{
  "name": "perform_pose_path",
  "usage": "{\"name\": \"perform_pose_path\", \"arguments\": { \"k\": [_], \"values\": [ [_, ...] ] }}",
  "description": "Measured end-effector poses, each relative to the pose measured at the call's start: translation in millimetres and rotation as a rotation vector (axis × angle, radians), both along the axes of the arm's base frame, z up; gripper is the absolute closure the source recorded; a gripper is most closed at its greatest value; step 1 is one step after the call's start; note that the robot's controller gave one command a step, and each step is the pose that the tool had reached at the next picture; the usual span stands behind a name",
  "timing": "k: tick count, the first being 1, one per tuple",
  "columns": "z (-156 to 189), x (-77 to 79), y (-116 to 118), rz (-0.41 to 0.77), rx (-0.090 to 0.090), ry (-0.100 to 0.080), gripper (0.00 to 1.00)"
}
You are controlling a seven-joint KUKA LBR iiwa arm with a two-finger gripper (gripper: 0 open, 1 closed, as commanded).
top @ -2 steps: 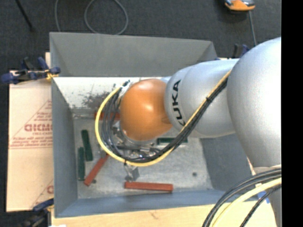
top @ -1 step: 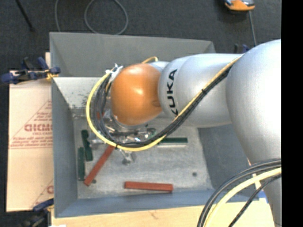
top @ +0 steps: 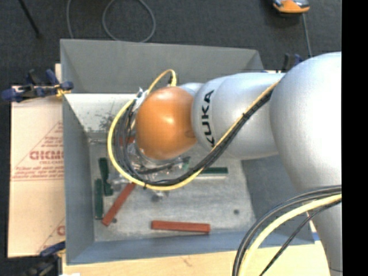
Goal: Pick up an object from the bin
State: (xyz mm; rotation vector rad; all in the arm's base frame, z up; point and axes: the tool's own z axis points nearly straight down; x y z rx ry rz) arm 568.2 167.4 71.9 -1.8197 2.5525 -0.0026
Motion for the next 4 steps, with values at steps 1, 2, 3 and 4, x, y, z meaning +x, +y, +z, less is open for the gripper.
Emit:
{"name": "perform_pose_path", "arguments": {
  "k": [1, 2, 3, 4],
  "values": [
    [1, 1.6, 0, -0.006, 0.002, 0.001, 0.00],
    [2, 1.7, 0, -0.009, 0.002, 0.002, 1.00],
    [23, 3.3, 0, -0.017, 0.001, 0.000, 1.00],
    [50, 5.3, 0, -0.026, 0.001, -0.001, 1.00]
  ]
}}
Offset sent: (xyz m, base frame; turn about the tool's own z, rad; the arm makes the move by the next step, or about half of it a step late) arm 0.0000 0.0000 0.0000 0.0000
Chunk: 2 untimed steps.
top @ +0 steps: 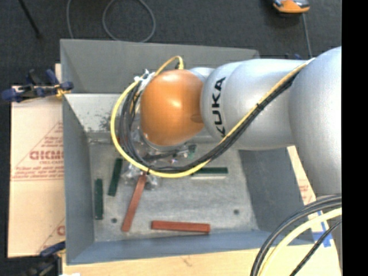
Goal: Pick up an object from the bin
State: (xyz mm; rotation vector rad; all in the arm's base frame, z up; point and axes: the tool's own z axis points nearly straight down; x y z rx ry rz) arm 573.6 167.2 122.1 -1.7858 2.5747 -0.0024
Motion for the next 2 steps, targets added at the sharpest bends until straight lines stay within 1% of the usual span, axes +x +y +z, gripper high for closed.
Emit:
{"name": "perform_pose_path", "arguments": {
  "k": [1, 2],
  "values": [
    [17, 1.5, 0, -0.009, 0.000, 0.001, 1.00],
    [43, 3.5, 0, -0.017, 0.000, 0.000, 1.00]
  ]
}}
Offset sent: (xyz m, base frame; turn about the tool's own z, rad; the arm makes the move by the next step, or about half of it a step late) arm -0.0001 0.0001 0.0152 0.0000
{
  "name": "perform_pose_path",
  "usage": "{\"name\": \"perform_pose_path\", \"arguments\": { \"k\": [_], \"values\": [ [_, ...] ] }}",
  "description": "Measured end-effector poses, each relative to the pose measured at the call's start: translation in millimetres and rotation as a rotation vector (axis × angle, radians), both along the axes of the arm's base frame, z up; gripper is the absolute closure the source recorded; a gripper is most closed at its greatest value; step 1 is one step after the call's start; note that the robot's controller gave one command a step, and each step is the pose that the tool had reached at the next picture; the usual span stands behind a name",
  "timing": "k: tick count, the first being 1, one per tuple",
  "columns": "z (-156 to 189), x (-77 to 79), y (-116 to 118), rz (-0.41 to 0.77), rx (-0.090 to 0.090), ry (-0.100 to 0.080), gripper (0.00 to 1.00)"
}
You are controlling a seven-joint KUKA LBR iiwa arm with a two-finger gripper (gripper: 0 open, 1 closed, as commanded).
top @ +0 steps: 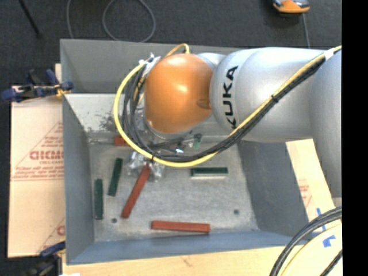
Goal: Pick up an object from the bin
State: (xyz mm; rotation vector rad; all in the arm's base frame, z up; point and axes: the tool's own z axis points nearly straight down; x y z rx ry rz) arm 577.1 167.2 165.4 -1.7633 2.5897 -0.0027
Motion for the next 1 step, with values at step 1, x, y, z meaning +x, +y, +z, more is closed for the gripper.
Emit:
{"name": "perform_pose_path", "arguments": {
  "k": [1],
  "values": [
    [16.7, 1.8, -0.1, -0.009, 0.000, 0.000, 1.00]
  ]
}}
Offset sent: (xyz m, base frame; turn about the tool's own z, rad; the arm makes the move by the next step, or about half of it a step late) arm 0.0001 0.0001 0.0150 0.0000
